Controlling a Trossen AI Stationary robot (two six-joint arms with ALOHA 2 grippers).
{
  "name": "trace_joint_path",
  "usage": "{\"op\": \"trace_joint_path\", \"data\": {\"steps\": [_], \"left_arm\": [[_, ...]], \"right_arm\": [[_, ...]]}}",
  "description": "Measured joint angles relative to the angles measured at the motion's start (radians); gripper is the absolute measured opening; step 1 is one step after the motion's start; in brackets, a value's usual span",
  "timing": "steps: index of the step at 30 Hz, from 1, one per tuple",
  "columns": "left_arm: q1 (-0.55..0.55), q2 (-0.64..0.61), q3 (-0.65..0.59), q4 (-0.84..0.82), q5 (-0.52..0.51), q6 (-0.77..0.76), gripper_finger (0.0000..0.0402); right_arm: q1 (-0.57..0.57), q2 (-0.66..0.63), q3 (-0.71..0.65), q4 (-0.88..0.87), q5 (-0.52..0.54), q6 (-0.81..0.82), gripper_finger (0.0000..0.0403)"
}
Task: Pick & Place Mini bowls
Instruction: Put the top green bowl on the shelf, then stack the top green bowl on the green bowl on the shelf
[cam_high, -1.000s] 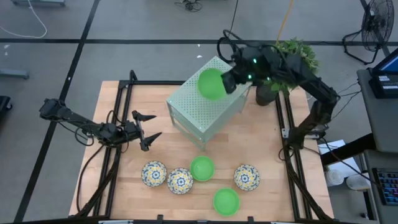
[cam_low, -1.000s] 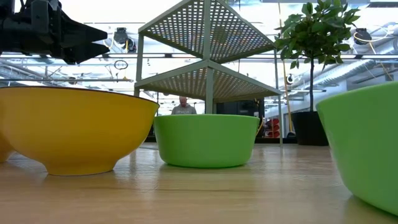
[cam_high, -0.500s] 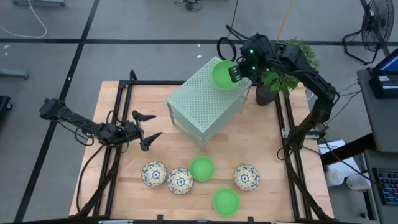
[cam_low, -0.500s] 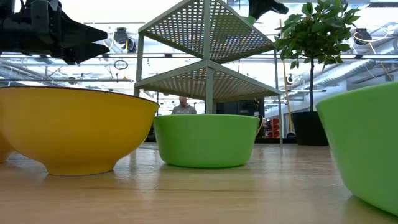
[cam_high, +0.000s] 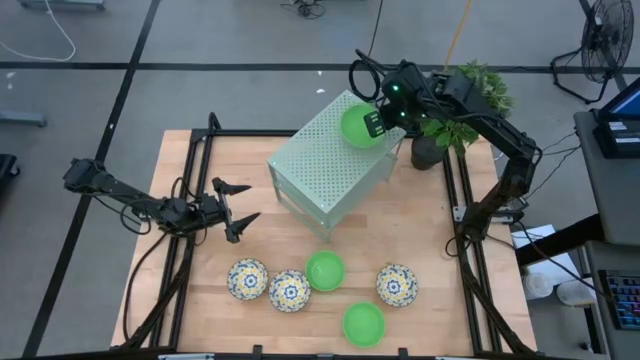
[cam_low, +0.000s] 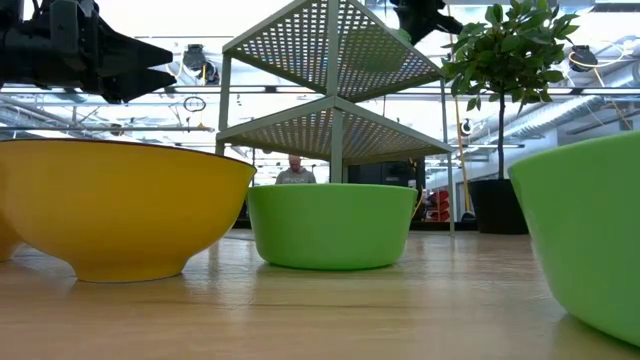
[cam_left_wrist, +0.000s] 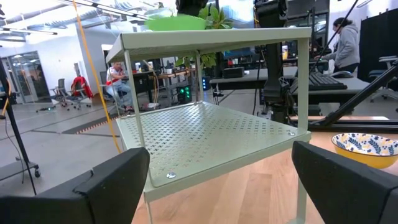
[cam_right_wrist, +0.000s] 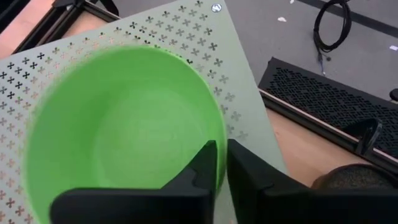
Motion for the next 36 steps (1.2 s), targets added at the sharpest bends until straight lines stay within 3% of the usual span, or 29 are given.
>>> {"op": "trace_joint_path", "data": {"steps": [8, 13, 16, 19, 24, 29, 36], "left_arm": [[0.0, 0.0, 0.0, 0.0, 0.0, 0.0, 0.0397], [0.0, 0.0, 0.0, 0.0, 0.0, 0.0, 0.0397], [0.0, 0.0, 0.0, 0.0, 0.0, 0.0, 0.0397], [0.0, 0.0, 0.0, 0.0, 0.0, 0.0, 0.0397], [0.0, 0.0, 0.0, 0.0, 0.0, 0.0, 0.0397], [0.0, 0.0, 0.0, 0.0, 0.0, 0.0, 0.0397], [0.0, 0.0, 0.0, 0.0, 0.0, 0.0, 0.0397]], "right_arm": [[0.0, -0.008, -0.001, 0.032, 0.074, -0.007, 0.0114], [0.0, -0.061, 0.0, 0.144, 0.092, -0.055, 0.0145], [0.012, -0.108, 0.0, 0.245, 0.037, -0.115, 0.015], [0.052, -0.155, 0.0, 0.315, -0.096, -0.189, 0.0148], [0.227, -0.199, -0.022, 0.331, -0.24, -0.28, 0.0142], [0.486, -0.263, -0.229, 0.483, -0.239, -0.372, 0.0142], [0.817, -0.398, -0.728, 0.901, -0.239, -0.533, 0.0142]]}}
